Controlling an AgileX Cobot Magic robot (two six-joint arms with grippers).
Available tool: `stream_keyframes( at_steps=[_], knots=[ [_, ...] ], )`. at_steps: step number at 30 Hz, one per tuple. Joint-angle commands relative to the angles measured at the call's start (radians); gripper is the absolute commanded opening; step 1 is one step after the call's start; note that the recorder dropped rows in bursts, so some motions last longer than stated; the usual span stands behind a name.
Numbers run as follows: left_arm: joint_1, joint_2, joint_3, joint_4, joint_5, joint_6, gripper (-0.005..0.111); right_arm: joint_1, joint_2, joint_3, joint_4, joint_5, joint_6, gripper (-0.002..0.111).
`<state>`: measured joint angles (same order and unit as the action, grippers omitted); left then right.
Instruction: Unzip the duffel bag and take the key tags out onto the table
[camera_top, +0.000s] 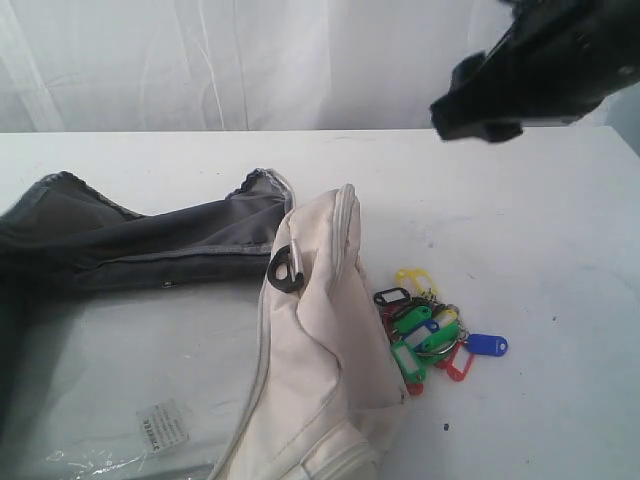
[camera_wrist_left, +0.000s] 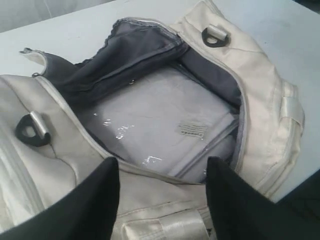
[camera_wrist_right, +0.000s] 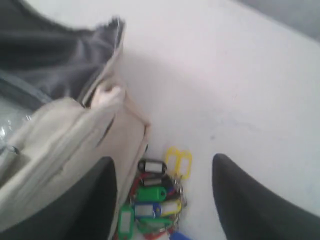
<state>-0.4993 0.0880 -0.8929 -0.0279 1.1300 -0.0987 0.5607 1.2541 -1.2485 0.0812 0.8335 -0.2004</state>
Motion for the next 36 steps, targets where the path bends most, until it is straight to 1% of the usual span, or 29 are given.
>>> stream_keyframes(
  at_steps=[1, 2, 5, 7, 8, 9, 10, 11, 12, 13, 14, 16, 19, 31, 32, 34, 36],
  knots=[
    [0.002, -0.007, -0.004, 0.086, -0.019, -0.021, 0.054, -0.006, -0.192, 0.044, 0.014, -0.119, 0.040, 0.050],
    [0.002, -0.007, -0.004, 0.108, -0.024, -0.029, 0.052, -0.006, -0.235, 0.067, 0.014, -0.148, 0.045, 0.049],
    [0.002, -0.007, -0.004, 0.141, -0.036, -0.044, 0.040, -0.006, -0.350, 0.149, 0.014, -0.213, 0.045, 0.046],
    [0.002, -0.007, -0.004, 0.145, -0.047, -0.044, 0.029, -0.006, -0.410, 0.214, 0.014, -0.247, 0.045, 0.044],
    [0.002, -0.007, -0.004, 0.145, -0.071, -0.035, 0.018, -0.006, -0.467, 0.289, 0.014, -0.291, 0.047, 0.041],
    [0.002, -0.007, -0.004, 0.150, -0.086, -0.034, 0.014, -0.006, -0.489, 0.322, 0.014, -0.313, 0.047, 0.039],
    [0.002, -0.007, -0.004, 0.163, -0.122, -0.034, 0.004, -0.006, -0.542, 0.408, 0.014, -0.375, 0.047, 0.030],
    [0.002, -0.007, -0.004, 0.168, -0.137, -0.034, 0.000, -0.006, -0.567, 0.445, 0.014, -0.406, 0.050, 0.023],
    [0.002, -0.007, -0.004, 0.186, -0.182, -0.034, 0.000, -0.006, -0.611, 0.535, 0.014, -0.505, 0.081, 0.005],
    [0.002, -0.007, -0.004, 0.192, -0.202, -0.036, 0.000, -0.006, -0.626, 0.579, 0.014, -0.554, 0.105, 0.000],
    [0.002, -0.007, -0.004, 0.206, -0.252, -0.036, 0.000, -0.006, -0.651, 0.660, 0.012, -0.699, 0.150, 0.000],
    [0.002, -0.007, -0.004, 0.219, -0.298, -0.036, 0.000, -0.006, -0.653, 0.733, 0.012, -0.853, 0.168, 0.000],
    [0.002, -0.007, -0.004, 0.217, -0.283, -0.038, 0.000, -0.006, -0.653, 0.767, 0.012, -0.840, 0.168, 0.000],
    [0.002, -0.007, -0.004, 0.219, -0.285, -0.036, 0.000, -0.006, -0.653, 0.769, 0.012, -0.820, 0.153, 0.000],
    [0.002, -0.007, -0.004, 0.227, -0.292, -0.029, 0.000, -0.006, -0.653, 0.769, 0.012, -0.820, 0.153, 0.000],
    [0.002, -0.007, -0.004, 0.288, -0.310, -0.014, 0.000, -0.006, -0.653, 0.769, 0.012, -0.817, 0.153, 0.000],
    [0.002, -0.007, -0.004, 0.284, -0.312, -0.113, 0.000, -0.006, -0.653, 0.769, 0.012, -0.817, 0.153, 0.000]
  ],
)
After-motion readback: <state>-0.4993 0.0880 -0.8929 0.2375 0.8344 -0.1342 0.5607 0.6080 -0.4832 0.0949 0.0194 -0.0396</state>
